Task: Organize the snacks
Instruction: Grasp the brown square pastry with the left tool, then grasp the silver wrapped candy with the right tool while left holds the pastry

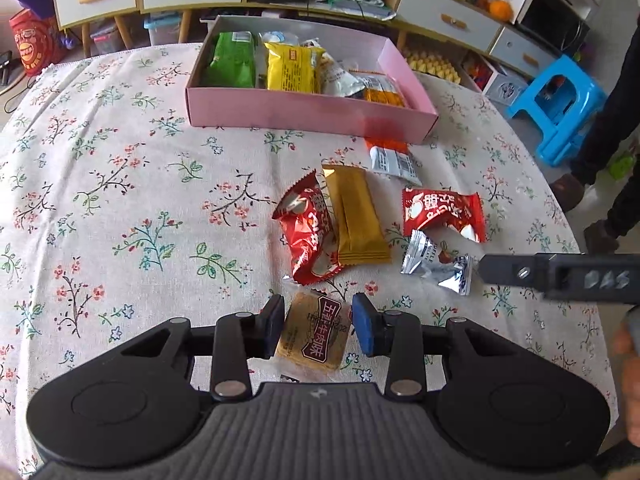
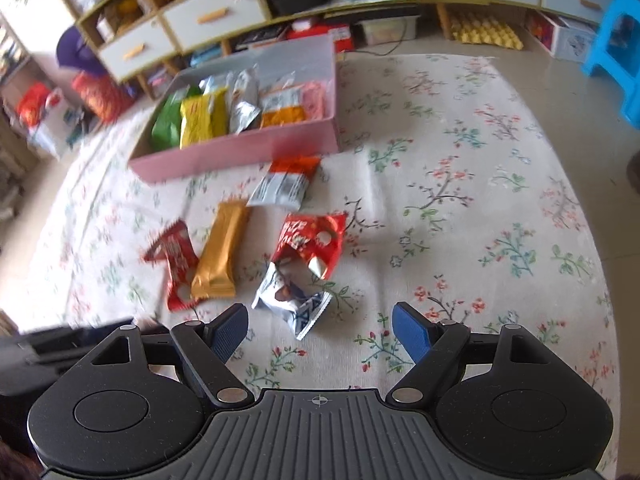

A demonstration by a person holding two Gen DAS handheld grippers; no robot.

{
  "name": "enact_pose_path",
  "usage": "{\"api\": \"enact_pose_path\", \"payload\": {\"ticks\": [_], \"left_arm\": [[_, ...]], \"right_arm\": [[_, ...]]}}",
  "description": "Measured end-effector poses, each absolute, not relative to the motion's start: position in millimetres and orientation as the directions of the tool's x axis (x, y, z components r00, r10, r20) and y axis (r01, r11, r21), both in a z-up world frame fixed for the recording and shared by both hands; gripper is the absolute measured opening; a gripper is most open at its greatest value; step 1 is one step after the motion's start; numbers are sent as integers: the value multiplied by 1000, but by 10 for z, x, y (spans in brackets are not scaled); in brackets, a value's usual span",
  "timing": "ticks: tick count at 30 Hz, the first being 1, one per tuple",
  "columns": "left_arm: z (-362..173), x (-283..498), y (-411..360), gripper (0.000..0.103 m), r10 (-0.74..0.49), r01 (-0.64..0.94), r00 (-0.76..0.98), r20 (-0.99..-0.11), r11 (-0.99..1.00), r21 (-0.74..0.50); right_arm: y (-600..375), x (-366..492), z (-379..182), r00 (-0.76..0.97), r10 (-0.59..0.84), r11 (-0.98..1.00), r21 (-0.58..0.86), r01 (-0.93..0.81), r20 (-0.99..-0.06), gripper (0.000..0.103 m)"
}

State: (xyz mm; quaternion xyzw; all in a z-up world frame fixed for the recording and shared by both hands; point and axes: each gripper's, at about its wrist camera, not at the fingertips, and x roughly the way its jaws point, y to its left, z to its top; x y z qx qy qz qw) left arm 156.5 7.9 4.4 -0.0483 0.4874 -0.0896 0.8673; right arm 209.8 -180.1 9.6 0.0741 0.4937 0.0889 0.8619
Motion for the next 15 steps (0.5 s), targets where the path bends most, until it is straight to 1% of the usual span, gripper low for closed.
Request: {"api": "enact_pose_path", "payload": {"ticks": [4, 8, 10, 11, 12, 14, 15], "left_arm": [[71, 1597, 137, 34, -192, 81, 522, -831, 981, -175], [86, 1613, 169, 34, -193, 68, 525, -829, 980, -186], [95, 1612, 183, 34, -195, 66, 527, -827, 980, -189], [104, 1612, 194, 34, -196, 65, 528, -826, 979, -191], [108, 1615, 201, 34, -197, 63, 529, -825, 979, -193], [122, 1617, 221, 34, -196, 60, 534, -823, 979, -194], [129, 1619, 230, 34, -196, 59, 535, -821, 979, -195]], "right_arm": [[-1631, 2130, 12, 502, 216, 975, 154, -163, -838, 81], [-1434, 2184, -142, 496, 203, 967, 91, -240, -844, 77], [-1397, 2192, -195, 503, 185, 967, 64, -247, -844, 71], [-1382, 2196, -221, 503, 183, 966, 59, -252, -845, 66], [-1375, 2206, -248, 494, 190, 963, 65, -260, -848, 53], [-1374, 2204, -274, 473, 199, 962, 80, -260, -858, 32], [-1374, 2189, -269, 473, 201, 963, 86, -254, -858, 30]]}}
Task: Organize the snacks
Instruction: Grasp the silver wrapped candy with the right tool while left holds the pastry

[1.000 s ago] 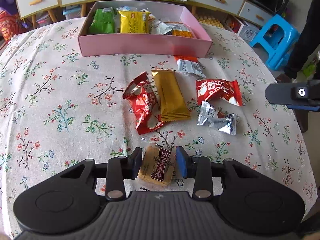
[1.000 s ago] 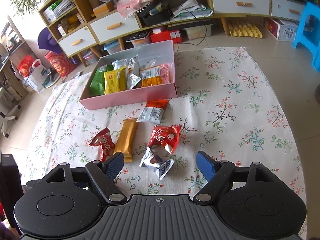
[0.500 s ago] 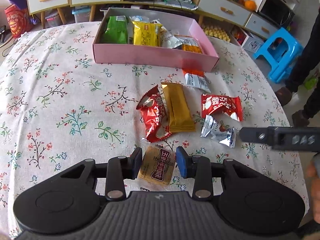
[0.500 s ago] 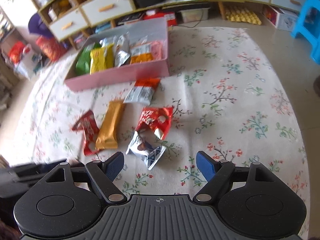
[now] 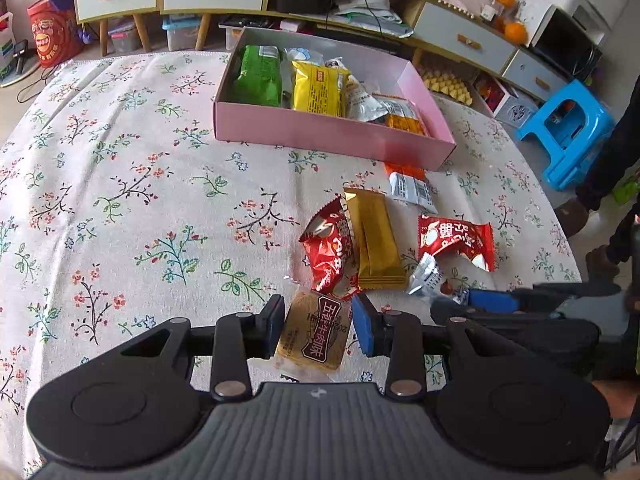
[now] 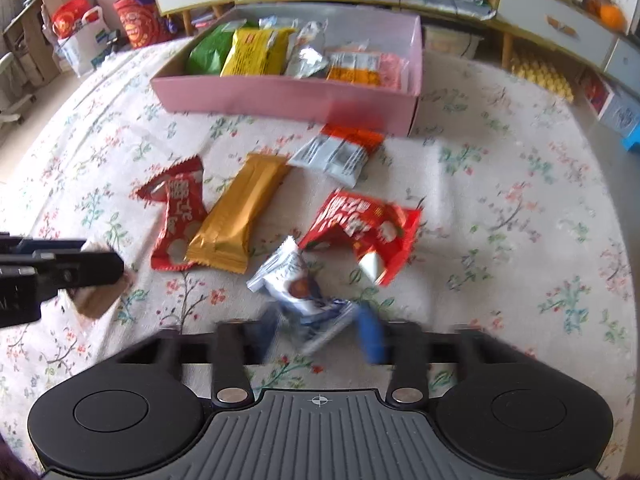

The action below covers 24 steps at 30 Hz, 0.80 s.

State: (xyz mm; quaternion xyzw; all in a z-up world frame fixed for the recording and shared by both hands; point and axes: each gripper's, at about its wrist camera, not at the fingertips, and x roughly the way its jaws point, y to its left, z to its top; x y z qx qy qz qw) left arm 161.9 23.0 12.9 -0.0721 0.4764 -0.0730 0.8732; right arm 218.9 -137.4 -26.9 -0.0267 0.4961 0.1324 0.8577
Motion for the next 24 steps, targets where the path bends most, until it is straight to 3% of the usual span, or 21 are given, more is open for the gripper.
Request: {"api": "enact_pose_path", "payload": {"ticks": [9, 24], "left_arm": [[182, 1603, 244, 34, -200, 62, 550, -811, 978, -199], [361, 1678, 374, 34, -174, 17, 613, -771, 978, -207]], "right_arm": [[-1402, 2046, -14, 492, 280, 955, 189, -227, -824, 28], [-1717, 2128, 230, 554, 282, 956, 276, -97, -783, 28]]}}
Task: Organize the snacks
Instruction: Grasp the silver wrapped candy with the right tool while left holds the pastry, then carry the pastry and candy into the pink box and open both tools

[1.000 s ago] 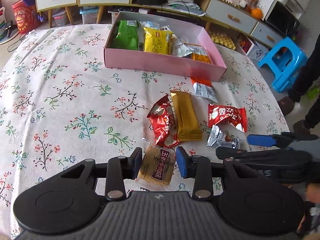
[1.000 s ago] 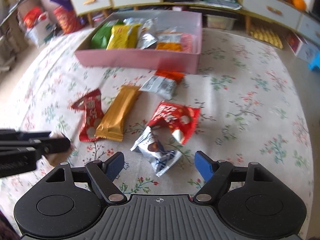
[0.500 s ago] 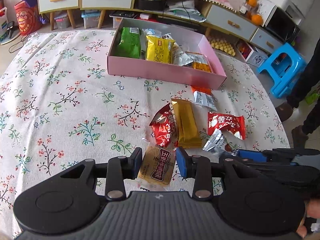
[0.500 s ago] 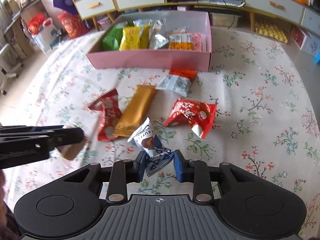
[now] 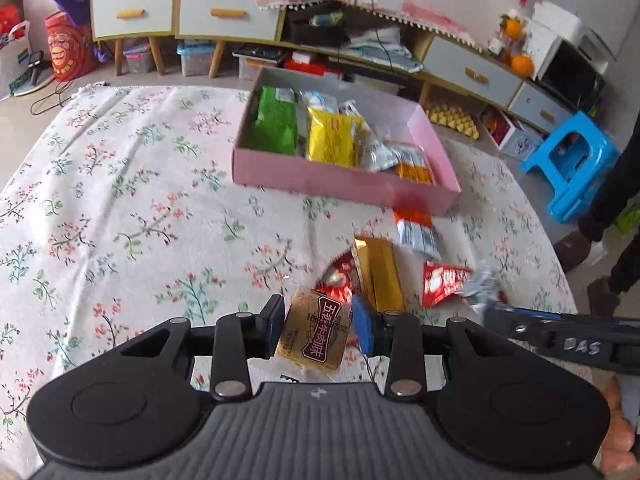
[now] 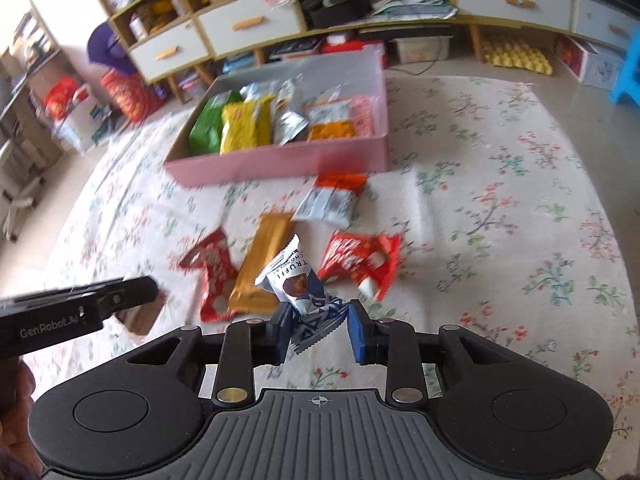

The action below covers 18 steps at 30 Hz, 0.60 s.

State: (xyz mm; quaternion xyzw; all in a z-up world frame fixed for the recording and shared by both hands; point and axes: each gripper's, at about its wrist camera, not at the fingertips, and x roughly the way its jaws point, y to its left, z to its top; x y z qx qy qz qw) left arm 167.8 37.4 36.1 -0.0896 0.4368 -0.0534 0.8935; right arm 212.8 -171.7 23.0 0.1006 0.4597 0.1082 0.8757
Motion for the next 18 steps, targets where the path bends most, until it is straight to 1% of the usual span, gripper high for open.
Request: {"api": "enact_pose_path", "payload": {"ticks": [5, 8, 18], "left_arm": [[466, 1768, 520, 34, -132, -34, 652, -746, 979, -202], [501, 1835, 613, 34, -127, -60, 664, -737, 973, -221], [525, 2021, 773, 34, -119, -105, 687, -716, 960, -260]], "right_arm": [[-2011, 2230, 346, 597, 251, 949, 314, 1, -762, 28], [-2124, 2293, 341, 601, 241, 944, 329, 38, -762, 28], [-2193, 2372, 393, 617, 241, 934, 352, 62, -749, 28]]}}
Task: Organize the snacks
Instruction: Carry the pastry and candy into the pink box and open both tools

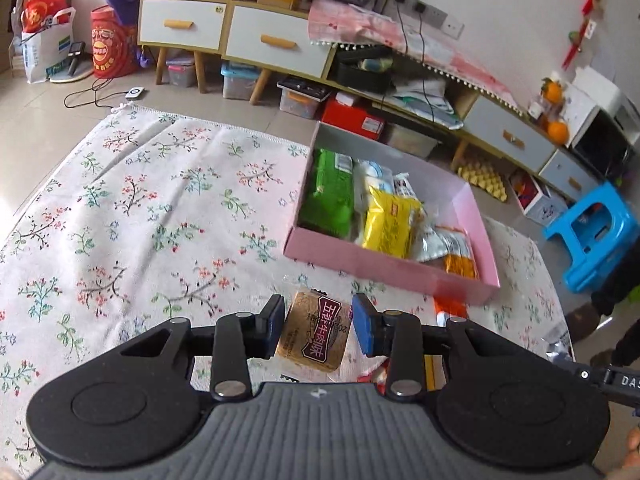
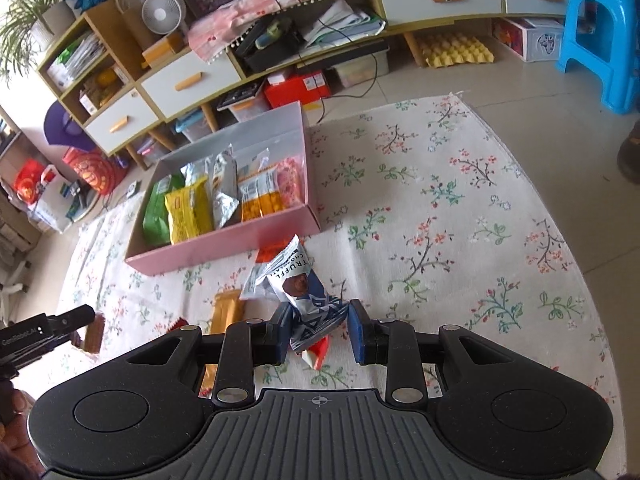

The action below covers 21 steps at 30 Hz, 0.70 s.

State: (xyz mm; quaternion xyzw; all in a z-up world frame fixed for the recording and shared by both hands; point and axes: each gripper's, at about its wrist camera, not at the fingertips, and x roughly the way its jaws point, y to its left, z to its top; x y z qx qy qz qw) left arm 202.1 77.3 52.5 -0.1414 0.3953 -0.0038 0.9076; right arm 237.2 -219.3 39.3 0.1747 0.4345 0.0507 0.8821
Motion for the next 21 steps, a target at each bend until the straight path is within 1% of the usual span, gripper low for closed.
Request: {"api": "enact_pose_path", "payload": {"ticks": [9, 12, 16, 21], "left_arm": [[535, 2228, 775, 34, -80, -116, 704, -705, 967, -226], [538, 2311, 748, 34, -90, -104, 709, -700, 968, -229], [560, 2443, 725, 34, -117, -92, 724, -680, 960, -263], [535, 2623, 648, 34, -148, -69, 733, -664, 955, -288]], "right_arm": [[-2245, 2590, 361, 615, 201, 946, 313, 79, -763, 28], [-2216, 2664, 369, 616, 199, 950, 305, 70, -763, 28], [-2187, 2835, 424, 634, 204, 950, 307, 56, -746, 28], [-2089, 3122, 386, 619, 284, 928, 373, 16, -732, 29]]}}
